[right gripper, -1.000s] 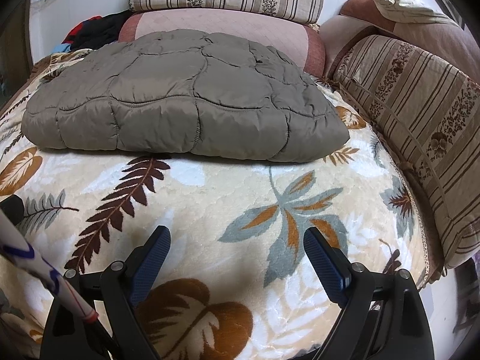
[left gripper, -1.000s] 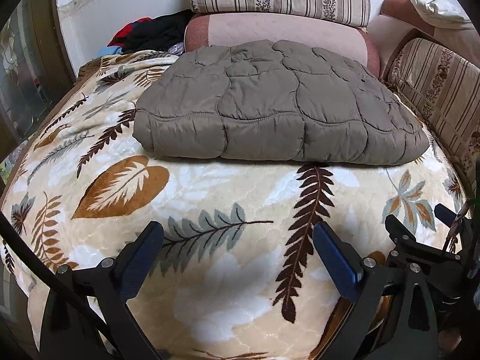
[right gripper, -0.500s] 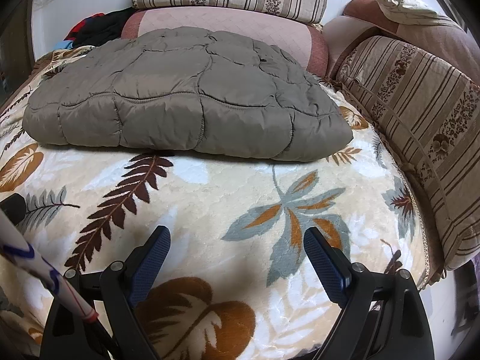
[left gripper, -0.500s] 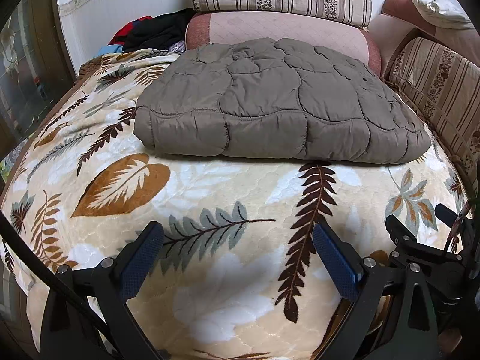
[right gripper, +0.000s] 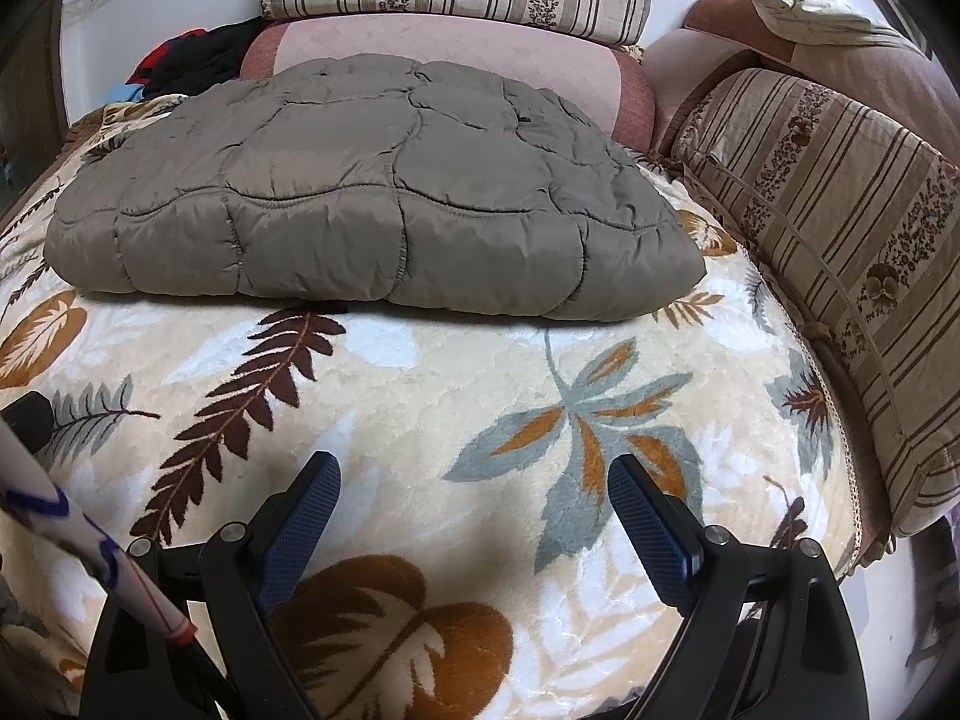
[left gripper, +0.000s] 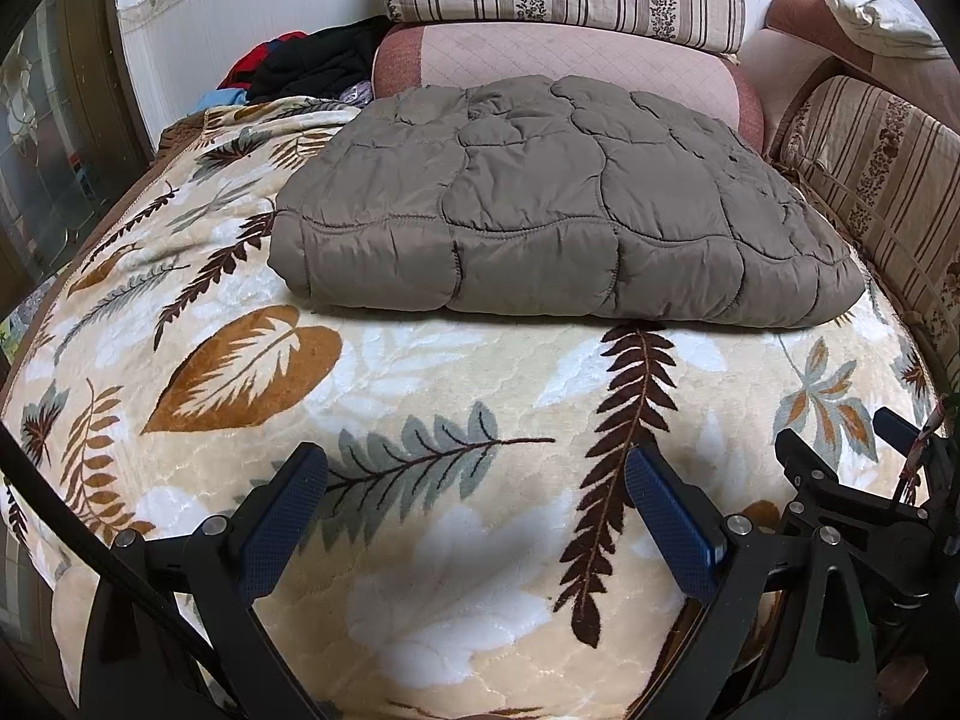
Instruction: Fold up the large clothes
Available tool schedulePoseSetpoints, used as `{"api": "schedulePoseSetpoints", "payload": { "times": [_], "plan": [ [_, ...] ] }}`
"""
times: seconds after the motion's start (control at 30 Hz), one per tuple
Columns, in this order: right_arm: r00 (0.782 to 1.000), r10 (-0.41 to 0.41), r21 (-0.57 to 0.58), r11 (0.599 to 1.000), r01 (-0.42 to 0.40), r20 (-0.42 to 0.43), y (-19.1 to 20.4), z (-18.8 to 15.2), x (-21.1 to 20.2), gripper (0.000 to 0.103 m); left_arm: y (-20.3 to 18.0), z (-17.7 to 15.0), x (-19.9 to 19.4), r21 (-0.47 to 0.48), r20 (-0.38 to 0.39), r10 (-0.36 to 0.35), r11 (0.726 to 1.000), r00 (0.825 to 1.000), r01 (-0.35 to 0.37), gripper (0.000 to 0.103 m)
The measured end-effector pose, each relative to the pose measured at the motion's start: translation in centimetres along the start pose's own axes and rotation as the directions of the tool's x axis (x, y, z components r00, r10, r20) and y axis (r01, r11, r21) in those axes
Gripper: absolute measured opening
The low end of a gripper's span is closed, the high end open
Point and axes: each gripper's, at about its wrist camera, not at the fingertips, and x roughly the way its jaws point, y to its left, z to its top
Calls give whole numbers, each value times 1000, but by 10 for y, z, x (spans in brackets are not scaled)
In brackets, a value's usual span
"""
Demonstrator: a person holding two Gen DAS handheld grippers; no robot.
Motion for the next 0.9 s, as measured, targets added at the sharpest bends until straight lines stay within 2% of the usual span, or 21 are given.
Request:
{"api": "schedulePoseSetpoints", "payload": {
  "times": [0.9],
  "plan": [
    [1000, 10, 2, 1000, -10, -2, 2, -1, 0, 94, 2, -2, 5, -17, -16, -1, 1000, 1000, 0, 99]
  ]
}}
